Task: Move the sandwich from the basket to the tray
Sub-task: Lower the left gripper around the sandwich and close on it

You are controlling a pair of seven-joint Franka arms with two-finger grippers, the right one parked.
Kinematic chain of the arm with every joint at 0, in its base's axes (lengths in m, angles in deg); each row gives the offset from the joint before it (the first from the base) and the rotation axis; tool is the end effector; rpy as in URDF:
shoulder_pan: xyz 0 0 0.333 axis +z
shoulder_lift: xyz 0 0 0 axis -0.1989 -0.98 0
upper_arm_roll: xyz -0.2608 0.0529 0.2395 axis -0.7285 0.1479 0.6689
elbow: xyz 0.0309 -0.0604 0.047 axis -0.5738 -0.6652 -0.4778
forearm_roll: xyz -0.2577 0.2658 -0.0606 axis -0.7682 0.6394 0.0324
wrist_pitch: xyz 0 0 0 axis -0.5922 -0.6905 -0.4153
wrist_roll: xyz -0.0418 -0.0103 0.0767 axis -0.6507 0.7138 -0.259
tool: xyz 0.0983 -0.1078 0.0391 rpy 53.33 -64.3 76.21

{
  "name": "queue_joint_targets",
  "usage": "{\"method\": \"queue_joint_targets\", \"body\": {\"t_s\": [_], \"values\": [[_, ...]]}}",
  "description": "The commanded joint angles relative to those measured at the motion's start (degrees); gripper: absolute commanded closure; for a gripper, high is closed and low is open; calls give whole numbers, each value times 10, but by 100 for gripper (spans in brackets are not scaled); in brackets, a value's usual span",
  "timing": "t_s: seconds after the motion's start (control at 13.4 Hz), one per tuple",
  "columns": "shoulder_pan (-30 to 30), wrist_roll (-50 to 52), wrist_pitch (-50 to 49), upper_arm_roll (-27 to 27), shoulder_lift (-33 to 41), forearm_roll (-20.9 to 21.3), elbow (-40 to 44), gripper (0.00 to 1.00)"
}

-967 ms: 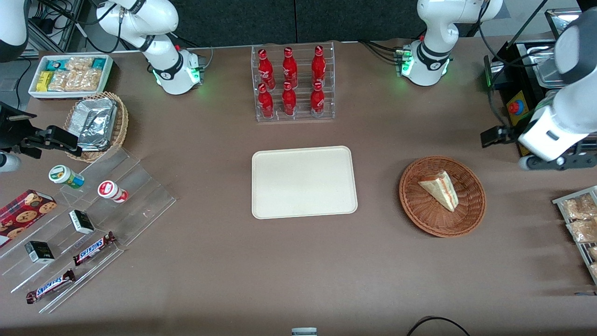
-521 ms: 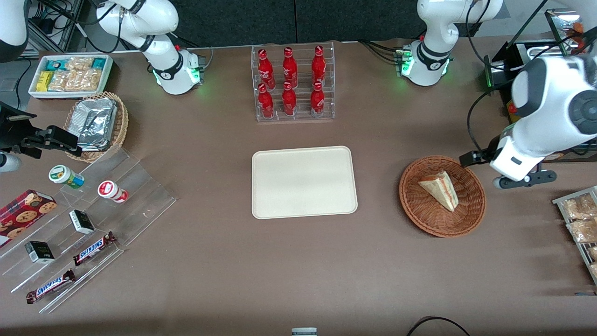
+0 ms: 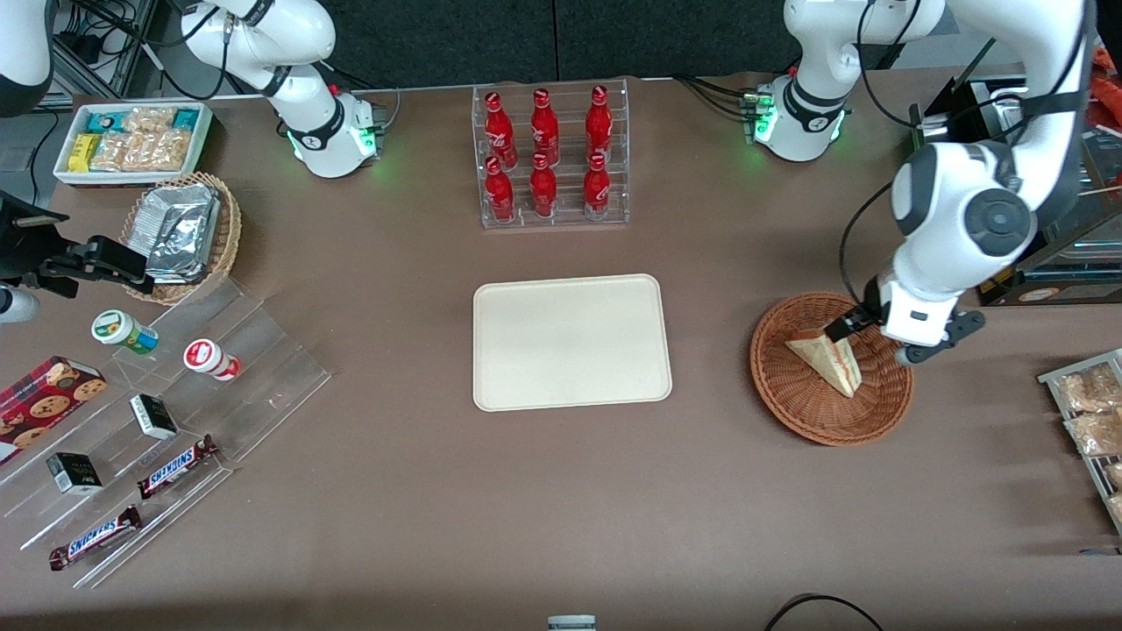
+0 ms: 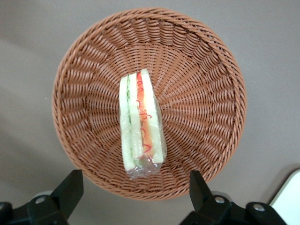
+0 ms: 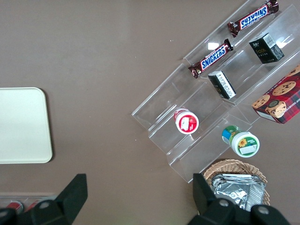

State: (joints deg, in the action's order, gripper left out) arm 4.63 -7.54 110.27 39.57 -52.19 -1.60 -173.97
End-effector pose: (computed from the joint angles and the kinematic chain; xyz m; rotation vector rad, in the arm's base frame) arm 0.5190 -0.0636 0.3545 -2.9928 -0.8081 0.0258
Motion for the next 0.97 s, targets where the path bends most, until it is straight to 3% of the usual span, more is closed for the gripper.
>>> {"method": "queue_joint_targets", "body": {"t_s": [0.0,0.89], "values": [[-1,42,43,3,11,20,-33,0],[3,121,237,4,-33,22,-114,0]]}}
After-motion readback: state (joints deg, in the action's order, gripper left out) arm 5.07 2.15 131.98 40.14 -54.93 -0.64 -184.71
